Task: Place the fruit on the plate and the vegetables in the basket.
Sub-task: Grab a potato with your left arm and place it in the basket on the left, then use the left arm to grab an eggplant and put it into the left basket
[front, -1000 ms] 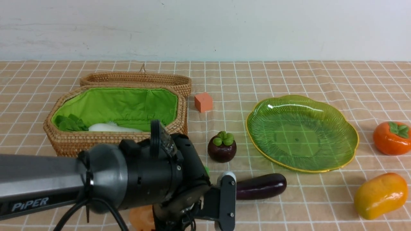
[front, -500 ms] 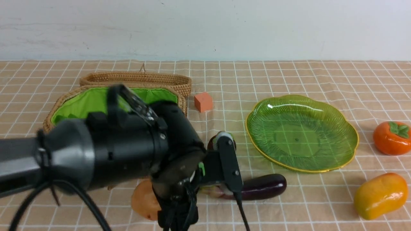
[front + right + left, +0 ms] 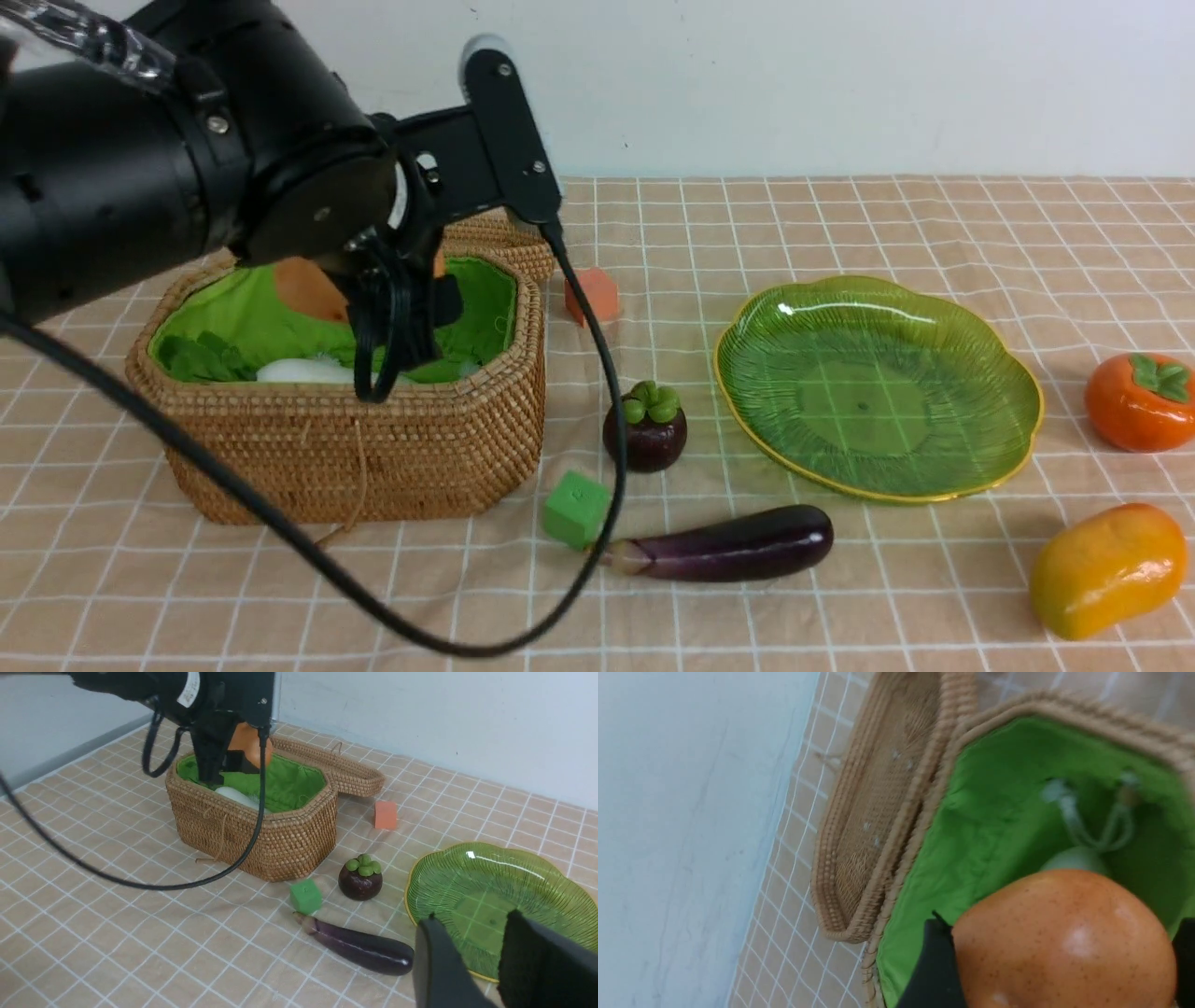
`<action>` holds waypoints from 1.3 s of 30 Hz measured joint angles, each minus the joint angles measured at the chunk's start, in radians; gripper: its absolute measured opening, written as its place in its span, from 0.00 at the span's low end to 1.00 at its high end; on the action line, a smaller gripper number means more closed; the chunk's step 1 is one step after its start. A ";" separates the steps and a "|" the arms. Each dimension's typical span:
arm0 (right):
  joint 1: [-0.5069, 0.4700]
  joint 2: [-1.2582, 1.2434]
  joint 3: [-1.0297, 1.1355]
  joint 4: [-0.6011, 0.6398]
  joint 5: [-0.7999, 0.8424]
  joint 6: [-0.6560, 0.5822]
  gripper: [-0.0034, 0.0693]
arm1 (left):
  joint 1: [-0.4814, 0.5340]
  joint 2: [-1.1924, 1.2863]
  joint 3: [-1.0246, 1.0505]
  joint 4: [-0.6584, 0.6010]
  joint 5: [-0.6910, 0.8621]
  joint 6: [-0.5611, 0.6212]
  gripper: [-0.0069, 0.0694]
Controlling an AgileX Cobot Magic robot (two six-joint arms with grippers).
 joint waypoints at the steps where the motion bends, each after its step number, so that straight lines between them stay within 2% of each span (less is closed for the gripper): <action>1: 0.000 0.000 0.000 0.000 0.005 0.000 0.34 | 0.027 0.019 0.000 0.002 -0.019 -0.002 0.84; 6: 0.000 0.000 0.000 0.001 0.018 0.000 0.34 | 0.053 0.052 0.000 0.004 -0.046 -0.007 0.84; 9: 0.000 0.000 0.000 -0.005 0.020 0.000 0.34 | 0.052 0.051 0.000 0.004 -0.050 -0.042 0.92; 12: 0.000 0.000 -0.008 -0.068 0.038 0.006 0.34 | 0.052 0.045 0.000 -0.007 -0.025 -0.136 0.96; 15: 0.000 0.000 -0.029 -0.139 0.061 0.056 0.34 | 0.052 0.045 0.000 -0.048 0.035 -0.229 0.95; 18: 0.000 0.000 -0.042 -0.173 0.069 0.096 0.34 | 0.051 0.045 0.000 -0.085 0.095 -0.256 0.91; 20: 0.000 0.000 -0.047 -0.184 0.076 0.110 0.34 | 0.035 0.036 0.000 -0.117 0.136 -0.255 0.85; 23: 0.000 0.000 -0.049 -0.184 0.099 0.118 0.35 | -0.068 -0.007 0.000 -0.240 0.151 -0.229 0.68; 25: 0.000 0.000 -0.049 -0.184 0.120 0.121 0.35 | -0.144 -0.014 -0.012 -0.347 0.145 -0.207 0.53; 26: 0.000 0.000 -0.049 -0.184 0.135 0.123 0.35 | -0.206 0.003 -0.034 -0.453 0.151 -0.187 0.43; 28: 0.000 0.000 -0.049 -0.181 0.144 0.124 0.36 | -0.255 0.054 -0.076 -0.542 0.169 -0.166 0.34; 30: 0.000 0.000 -0.050 -0.180 0.154 0.125 0.36 | -0.288 0.130 -0.136 -0.597 0.193 -0.130 0.29; 32: 0.000 0.000 -0.050 -0.176 0.171 0.125 0.36 | -0.300 0.217 -0.191 -0.623 0.211 -0.081 0.29; 34: 0.000 -0.001 -0.050 -0.173 0.202 0.125 0.36 | -0.301 0.301 -0.238 -0.623 0.215 -0.024 0.34; 39: 0.000 -0.009 -0.050 -0.162 0.224 0.125 0.36 | -0.299 0.455 -0.290 -0.623 0.181 0.142 0.60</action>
